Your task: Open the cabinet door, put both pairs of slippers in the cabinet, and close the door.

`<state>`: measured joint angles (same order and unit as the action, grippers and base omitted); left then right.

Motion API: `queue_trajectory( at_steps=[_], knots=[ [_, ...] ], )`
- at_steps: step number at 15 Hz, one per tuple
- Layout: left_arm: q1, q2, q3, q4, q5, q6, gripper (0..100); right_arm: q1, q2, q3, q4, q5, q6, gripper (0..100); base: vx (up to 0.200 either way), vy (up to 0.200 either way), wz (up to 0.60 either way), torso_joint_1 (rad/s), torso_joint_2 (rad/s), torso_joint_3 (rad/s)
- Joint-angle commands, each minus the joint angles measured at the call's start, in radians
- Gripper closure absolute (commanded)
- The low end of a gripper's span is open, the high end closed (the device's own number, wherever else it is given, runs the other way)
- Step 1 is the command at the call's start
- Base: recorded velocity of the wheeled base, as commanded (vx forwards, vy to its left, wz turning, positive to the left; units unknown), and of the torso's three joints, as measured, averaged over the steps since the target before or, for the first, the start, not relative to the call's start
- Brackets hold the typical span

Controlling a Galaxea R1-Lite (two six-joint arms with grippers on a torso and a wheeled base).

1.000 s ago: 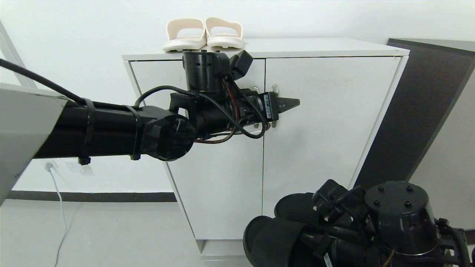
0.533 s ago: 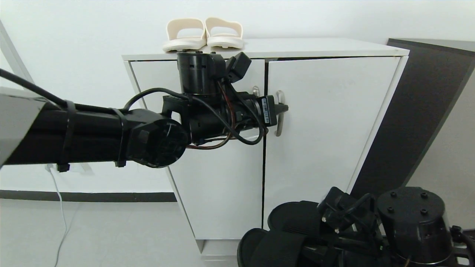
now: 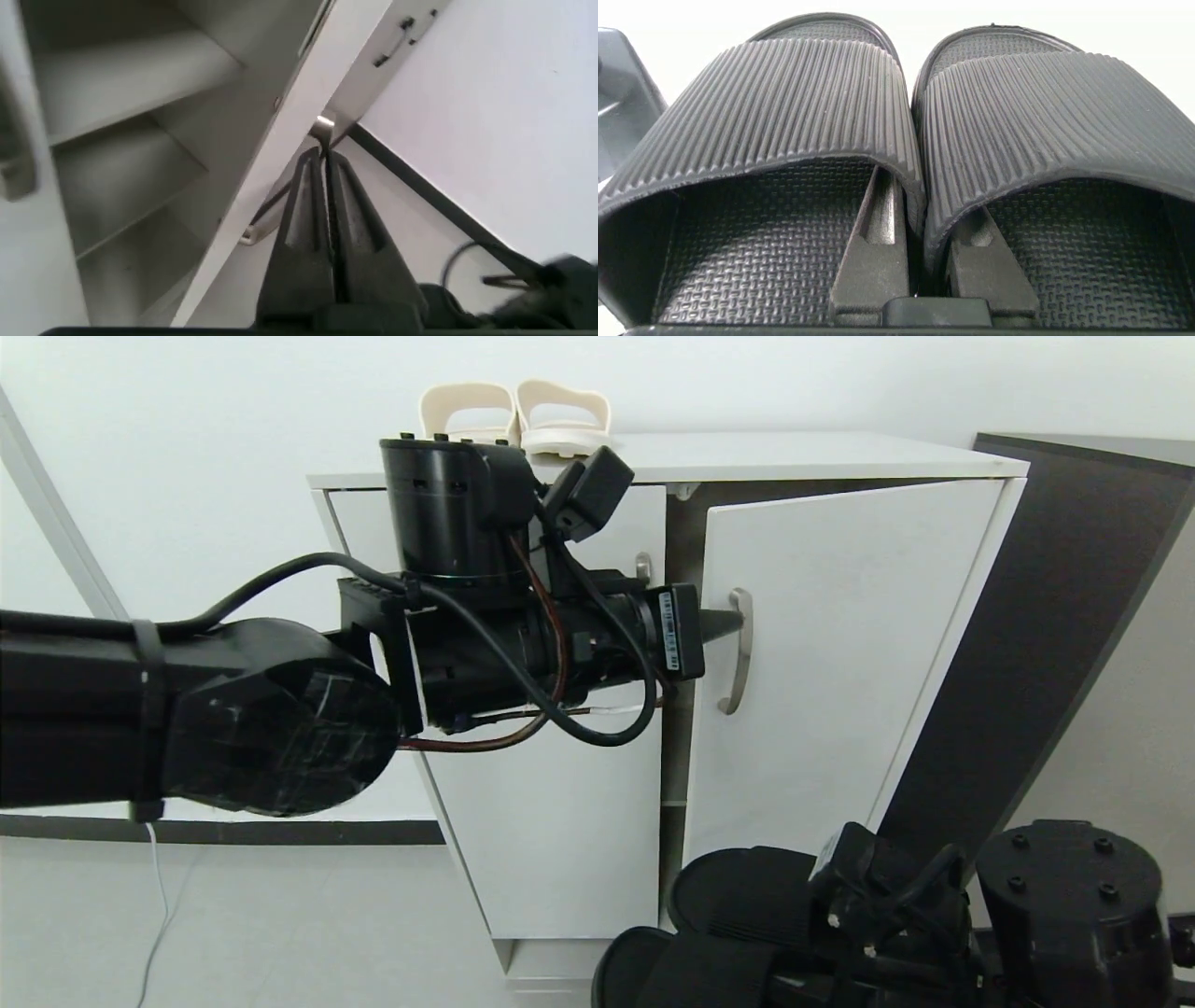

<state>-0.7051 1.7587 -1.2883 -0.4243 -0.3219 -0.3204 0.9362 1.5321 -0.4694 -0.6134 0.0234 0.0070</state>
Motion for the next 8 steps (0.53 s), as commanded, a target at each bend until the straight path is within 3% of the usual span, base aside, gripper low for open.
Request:
queue_trajectory(
  at_steps=[1,5,8],
  knots=[
    [-0.005,-0.053,0.029,-0.001,0.001,0.0,100,0.012,-0.007,0.001,0.0,0.0,0.001,100,0.0,0.0,0.0,0.0,0.0,0.0],
    [0.039,-0.11,0.106,-0.001,-0.002,-0.006,100,0.018,-0.006,0.009,0.0,0.0,-0.002,100,0.0,0.0,0.0,0.0,0.0,0.0],
    [0.049,-0.068,0.084,0.001,-0.005,-0.022,100,0.03,-0.004,0.014,0.0,-0.002,-0.002,100,0.0,0.0,0.0,0.0,0.0,0.0]
  ],
)
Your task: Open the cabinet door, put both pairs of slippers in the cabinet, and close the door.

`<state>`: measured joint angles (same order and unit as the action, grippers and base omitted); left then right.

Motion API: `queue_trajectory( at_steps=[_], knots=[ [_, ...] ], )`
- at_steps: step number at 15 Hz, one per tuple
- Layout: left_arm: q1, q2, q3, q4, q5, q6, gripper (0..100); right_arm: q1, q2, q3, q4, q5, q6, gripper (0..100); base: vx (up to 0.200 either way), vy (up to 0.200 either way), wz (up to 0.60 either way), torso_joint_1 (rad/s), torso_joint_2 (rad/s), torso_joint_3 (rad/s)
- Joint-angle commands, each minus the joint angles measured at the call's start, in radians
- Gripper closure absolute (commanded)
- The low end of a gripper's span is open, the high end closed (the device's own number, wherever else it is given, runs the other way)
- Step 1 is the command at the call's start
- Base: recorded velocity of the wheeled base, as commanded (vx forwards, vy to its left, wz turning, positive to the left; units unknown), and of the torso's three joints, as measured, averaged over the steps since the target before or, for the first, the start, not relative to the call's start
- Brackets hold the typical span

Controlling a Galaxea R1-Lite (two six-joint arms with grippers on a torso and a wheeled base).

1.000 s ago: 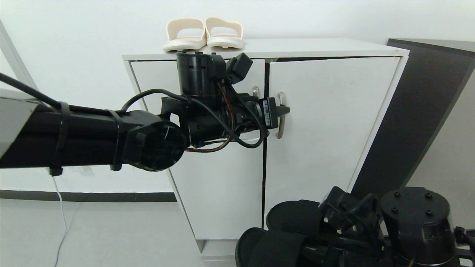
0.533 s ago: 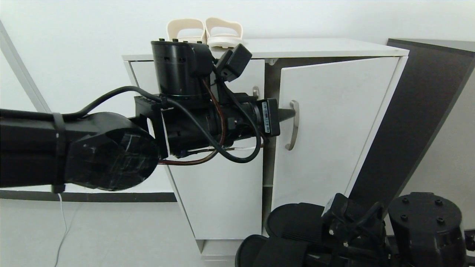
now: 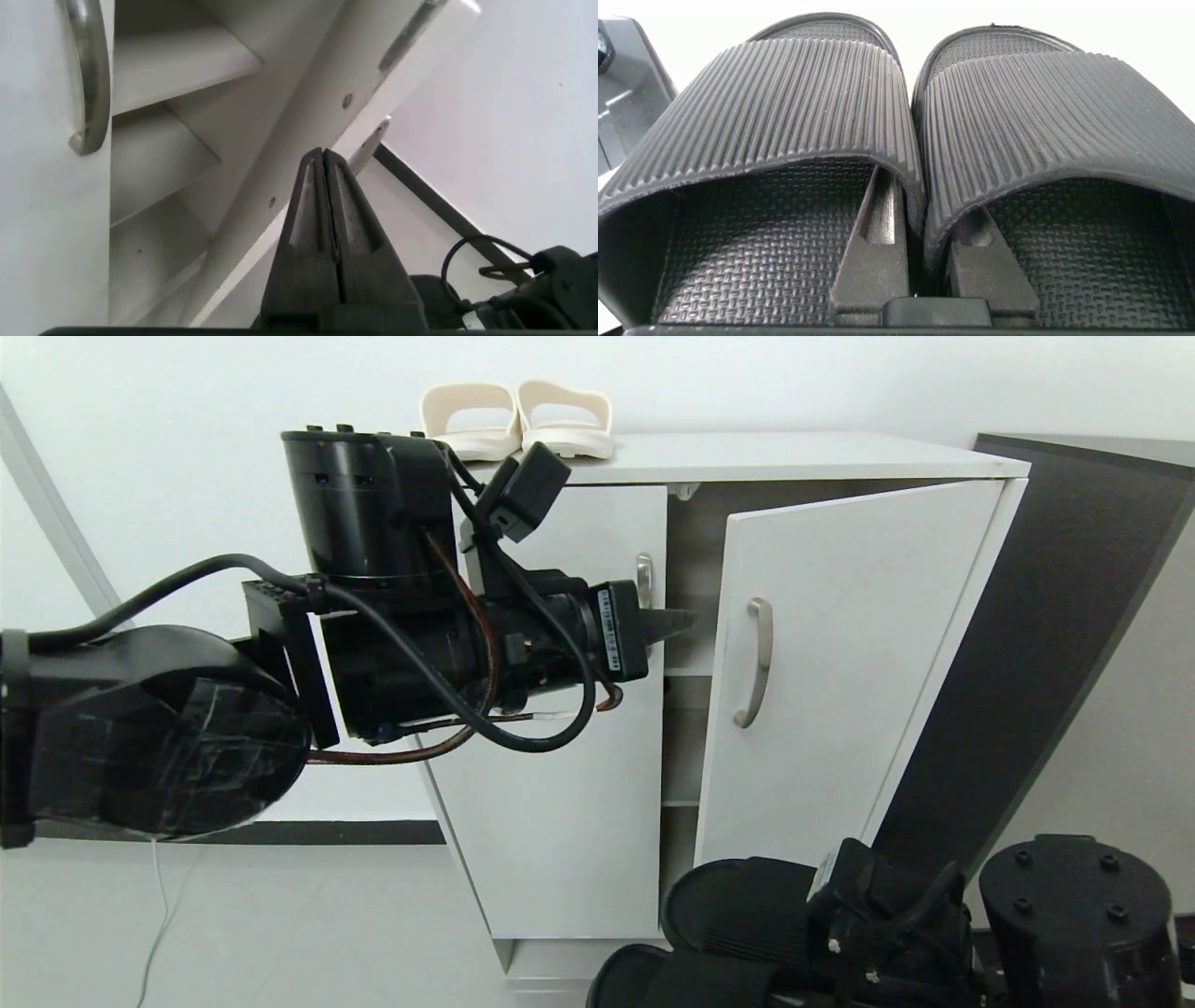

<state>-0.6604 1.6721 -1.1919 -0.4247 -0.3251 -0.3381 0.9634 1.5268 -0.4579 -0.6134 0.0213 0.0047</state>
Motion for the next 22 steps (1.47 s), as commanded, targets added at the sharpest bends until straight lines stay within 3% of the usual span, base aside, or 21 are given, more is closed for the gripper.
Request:
queue_trajectory(
  at_steps=[1,4,8,14,17,19,22],
  knots=[
    [0.004,0.043,-0.028,0.003,-0.005,-0.004,100,0.003,0.004,0.004,0.0,0.0,0.0,100,0.0,0.0,0.0,0.0,0.0,0.0],
    [0.002,0.116,-0.1,0.003,-0.002,-0.009,100,0.024,0.01,0.008,0.001,-0.003,0.0,100,0.0,0.0,0.0,0.0,0.0,0.0],
    [0.002,0.159,-0.141,-0.002,-0.002,-0.041,100,0.04,0.016,0.01,0.001,-0.004,0.0,100,0.0,0.0,0.0,0.0,0.0,0.0],
    [0.002,0.235,-0.187,-0.062,0.023,-0.061,100,0.064,0.018,0.016,0.001,-0.003,0.0,100,-0.2,0.0,0.0,0.002,0.0,0.005],
    [-0.056,0.256,-0.196,-0.066,0.023,-0.058,100,0.067,0.024,0.019,0.0,-0.004,0.0,100,-0.2,0.0,0.0,0.002,0.01,0.006],
    [-0.125,0.247,-0.187,-0.078,0.02,-0.055,100,0.066,0.03,0.019,-0.002,-0.004,0.0,100,0.0,0.0,0.0,0.0,0.0,0.0],
    [-0.13,0.258,-0.178,-0.151,0.02,-0.059,100,0.066,0.032,0.019,-0.003,-0.004,0.0,100,0.0,0.0,0.0,0.0,0.0,0.0]
  ],
)
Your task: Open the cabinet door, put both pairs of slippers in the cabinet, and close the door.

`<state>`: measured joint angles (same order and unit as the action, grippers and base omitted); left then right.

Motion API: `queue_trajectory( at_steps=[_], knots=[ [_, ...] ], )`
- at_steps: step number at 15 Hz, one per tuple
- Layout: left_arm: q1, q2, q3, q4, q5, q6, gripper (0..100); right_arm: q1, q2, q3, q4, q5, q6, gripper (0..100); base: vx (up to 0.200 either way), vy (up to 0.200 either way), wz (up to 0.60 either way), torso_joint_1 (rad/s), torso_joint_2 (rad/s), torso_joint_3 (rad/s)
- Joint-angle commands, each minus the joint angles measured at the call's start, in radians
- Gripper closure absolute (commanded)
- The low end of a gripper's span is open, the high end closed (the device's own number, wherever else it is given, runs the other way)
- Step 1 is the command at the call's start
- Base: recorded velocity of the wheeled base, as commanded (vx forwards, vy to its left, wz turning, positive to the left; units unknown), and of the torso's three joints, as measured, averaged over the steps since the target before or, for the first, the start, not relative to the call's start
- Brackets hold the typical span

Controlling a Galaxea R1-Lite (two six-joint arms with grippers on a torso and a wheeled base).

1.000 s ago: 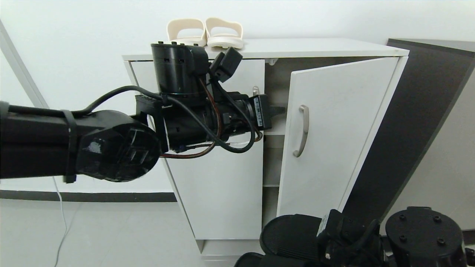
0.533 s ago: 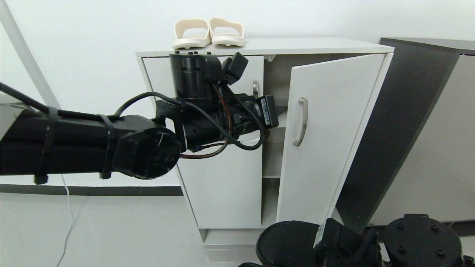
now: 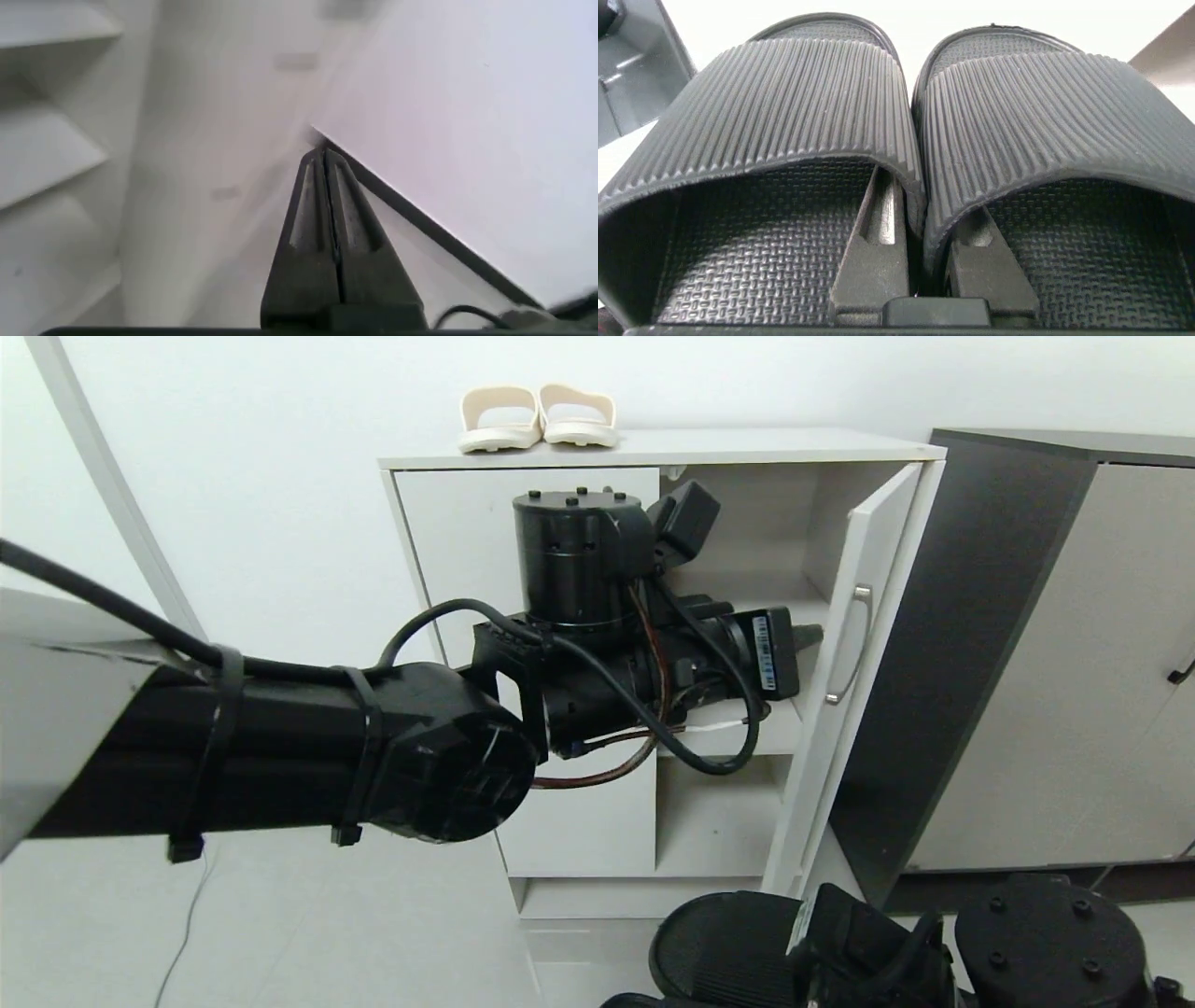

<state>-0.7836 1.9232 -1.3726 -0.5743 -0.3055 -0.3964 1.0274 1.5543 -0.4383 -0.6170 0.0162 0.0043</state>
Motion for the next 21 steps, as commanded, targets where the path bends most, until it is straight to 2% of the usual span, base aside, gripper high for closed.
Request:
queue_trajectory(
  at_steps=[1,3,5,6,7,8,9,10,11,12,14,15,16,17,18,19,21],
  knots=[
    [0.012,0.003,0.03,-0.029,0.005,-0.001,100,0.002,0.004,0.0,-0.001,-0.001,0.0,100,0.0,0.0,0.0,0.0,0.0,0.0],
    [0.061,-0.027,0.087,-0.076,0.045,0.005,100,-0.01,0.018,-0.023,-0.001,-0.005,0.01,100,0.0,0.0,0.0,0.0,0.0,0.0],
    [0.119,-0.09,0.153,-0.108,0.108,0.007,100,-0.044,0.063,-0.085,-0.001,-0.096,0.048,100,0.0,0.0,0.0,0.0,0.0,0.0],
    [0.168,-0.171,0.214,-0.107,0.144,0.021,100,-0.043,0.11,-0.155,-0.003,-0.179,0.128,100,0.0,0.0,0.0,0.0,0.0,0.0],
    [0.185,-0.21,0.244,-0.104,0.154,0.031,100,-0.043,0.127,-0.18,-0.001,-0.205,0.155,100,0.0,0.0,0.0,0.0,0.0,0.0],
    [0.239,-0.331,0.352,-0.099,0.18,0.076,100,-0.043,0.188,-0.247,-0.001,-0.3,0.189,100,0.0,0.0,0.0,0.0,0.0,0.0],
    [0.254,-0.369,0.391,-0.098,0.194,0.091,100,-0.046,0.213,-0.272,-0.001,-0.343,0.194,100,0.0,0.0,0.0,0.0,0.0,0.0],
    [0.279,-0.486,0.503,-0.064,0.263,0.145,100,-0.056,0.271,-0.33,-0.001,-0.45,0.214,100,0.0,0.0,0.0,0.0,0.0,0.0],
    [0.291,-0.581,0.576,-0.013,0.35,0.191,100,-0.064,0.297,-0.369,-0.001,-0.507,0.227,100,0.0,0.0,0.0,0.0,0.0,0.0],
    [0.299,-0.719,0.672,0.054,0.468,0.232,100,-0.079,0.32,-0.404,-0.001,-0.553,0.23,100,0.0,0.0,0.0,0.0,0.0,0.0],
    [0.303,-0.943,0.819,0.159,0.618,0.281,100,-0.101,0.343,-0.428,-0.003,-0.613,0.229,100,0.0,0.0,0.0,0.0,0.0,0.0],
    [0.369,-1.063,0.897,0.218,0.666,0.32,100,-0.107,0.349,-0.428,-0.003,-0.627,0.229,100,0.0,0.0,0.0,0.0,0.0,0.0],
    [0.486,-1.195,0.972,0.277,0.666,0.367,100,-0.107,0.349,-0.427,-0.003,-0.631,0.229,100,0.0,0.0,0.0,0.0,0.0,0.0],
    [0.563,-1.307,1.018,0.318,0.666,0.375,100,-0.107,0.349,-0.427,-0.003,-0.631,0.229,100,0.0,0.0,0.0,0.0,0.0,0.0],
    [0.598,-1.368,1.038,0.336,0.666,0.375,100,-0.107,0.351,-0.427,-0.003,-0.631,0.229,100,0.0,0.0,0.0,0.0,0.0,0.0],
    [0.684,-1.53,1.089,0.422,0.666,0.375,100,-0.107,0.349,-0.425,-0.003,-0.631,0.229,100,0.0,0.0,0.0,0.0,0.0,0.0],
    [0.759,-1.704,1.127,0.55,0.663,0.375,100,-0.107,0.354,-0.425,-0.003,-0.633,0.229,100,0.0,0.0,0.0,0.0,0.0,0.0]
  ],
)
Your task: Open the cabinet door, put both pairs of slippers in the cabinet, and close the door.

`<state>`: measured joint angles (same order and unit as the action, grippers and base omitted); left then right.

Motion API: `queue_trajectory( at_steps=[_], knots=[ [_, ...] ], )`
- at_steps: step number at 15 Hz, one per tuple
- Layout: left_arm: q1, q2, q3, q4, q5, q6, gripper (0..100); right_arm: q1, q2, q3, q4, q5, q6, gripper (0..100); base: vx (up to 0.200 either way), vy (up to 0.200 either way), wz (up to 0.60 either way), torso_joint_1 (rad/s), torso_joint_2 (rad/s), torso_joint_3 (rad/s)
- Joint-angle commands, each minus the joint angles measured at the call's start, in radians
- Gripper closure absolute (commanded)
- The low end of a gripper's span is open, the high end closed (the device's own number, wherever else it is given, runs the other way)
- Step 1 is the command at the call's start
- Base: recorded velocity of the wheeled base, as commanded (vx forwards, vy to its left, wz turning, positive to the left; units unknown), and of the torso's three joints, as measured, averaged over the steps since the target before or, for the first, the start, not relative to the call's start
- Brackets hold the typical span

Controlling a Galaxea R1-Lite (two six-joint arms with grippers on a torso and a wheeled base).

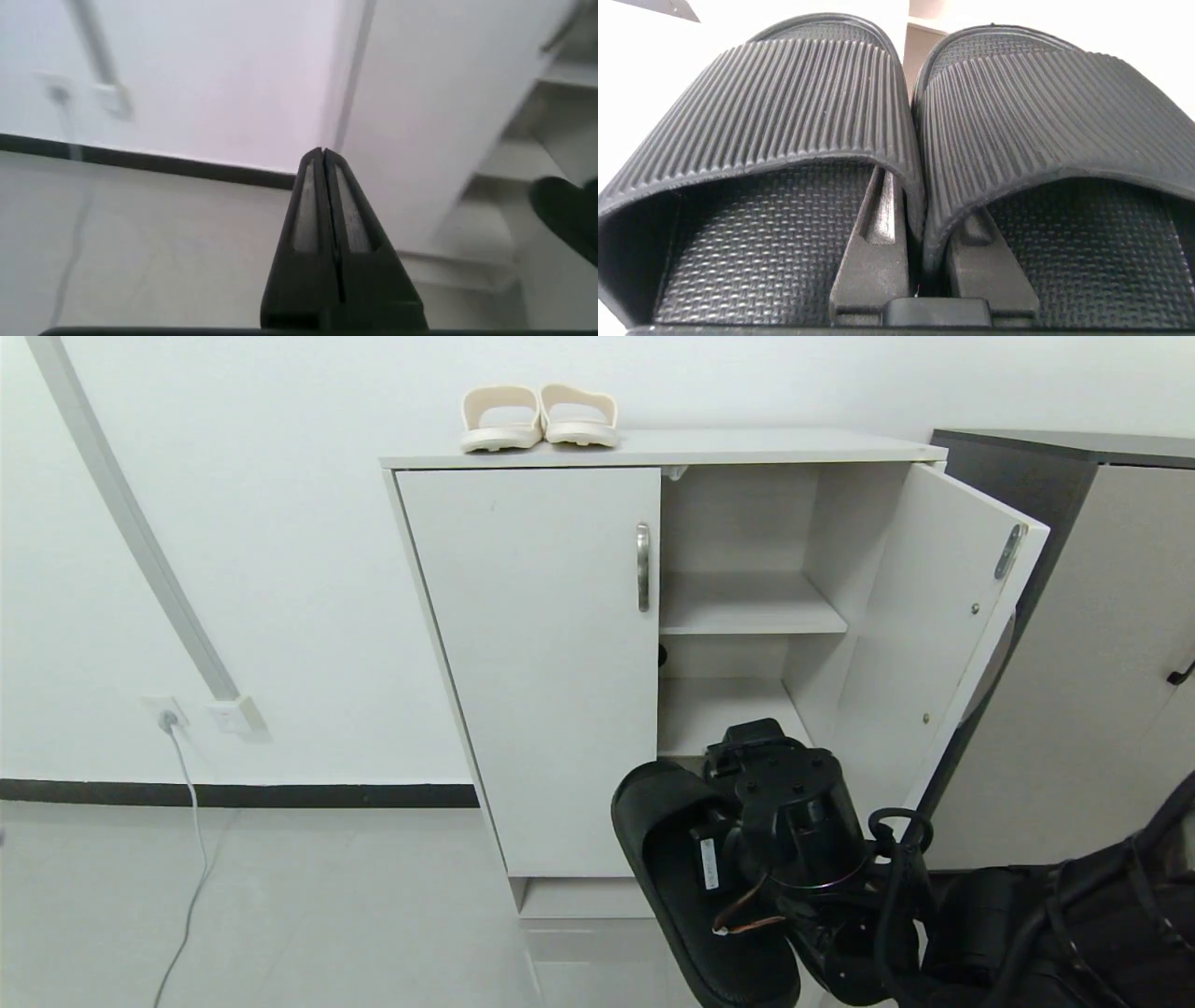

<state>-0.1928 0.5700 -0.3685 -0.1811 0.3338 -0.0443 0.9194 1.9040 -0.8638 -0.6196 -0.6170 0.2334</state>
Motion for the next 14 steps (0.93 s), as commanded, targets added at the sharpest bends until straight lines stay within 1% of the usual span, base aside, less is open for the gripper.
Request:
queue_trajectory(
  at_steps=[1,2,4,5,6,8,10,12,13,14],
  knots=[
    [0.199,-0.432,0.158,0.216,0.022,0.023,100,0.001,0.004,0.0,-0.002,0.0,0.0,100,0.0,0.0,0.0,0.0,0.0,0.0],
    [0.216,-0.478,0.197,0.232,0.021,0.024,100,0.001,0.006,0.002,-0.006,0.0,0.0,100,0.0,0.0,0.0,0.0,0.0,0.0],
    [0.208,-0.55,0.28,0.232,0.019,0.034,100,0.001,0.012,0.005,-0.014,0.0,-0.002,100,0.0,0.0,0.0,0.0,0.0,0.0],
    [0.204,-0.558,0.287,0.232,0.017,0.035,100,0.001,0.015,0.005,-0.014,0.0,-0.002,100,0.0,0.0,0.0,0.0,0.0,0.0],
    [0.196,-0.57,0.329,0.218,-0.044,0.046,100,0.003,0.02,0.005,-0.015,0.0,-0.002,100,0.0,0.0,0.0,0.0,0.0,0.0],
    [0.196,-0.57,0.367,0.137,-0.151,0.049,100,0.001,0.021,0.006,-0.015,0.0,-0.002,100,0.0,0.0,0.0,0.0,0.0,0.0],
    [0.196,-0.57,0.369,0.138,-0.226,0.061,100,0.003,0.021,0.006,-0.015,0.0,-0.003,100,0.0,0.0,0.0,0.0,0.0,0.0],
    [0.196,-0.57,0.362,0.203,-0.308,0.073,100,0.003,0.023,0.006,-0.015,0.0,-0.005,100,0.0,0.0,0.0,0.0,0.0,0.0],
    [0.196,-0.57,0.369,0.186,-0.323,0.076,100,0.004,0.026,0.005,-0.017,-0.001,-0.005,100,0.0,0.0,0.0,0.0,0.0,0.0],
    [0.196,-0.57,0.369,0.184,-0.323,0.075,100,0.004,0.029,0.005,-0.02,-0.001,-0.005,100,0.0,0.0,0.0,0.0,0.0,0.0]
  ],
)
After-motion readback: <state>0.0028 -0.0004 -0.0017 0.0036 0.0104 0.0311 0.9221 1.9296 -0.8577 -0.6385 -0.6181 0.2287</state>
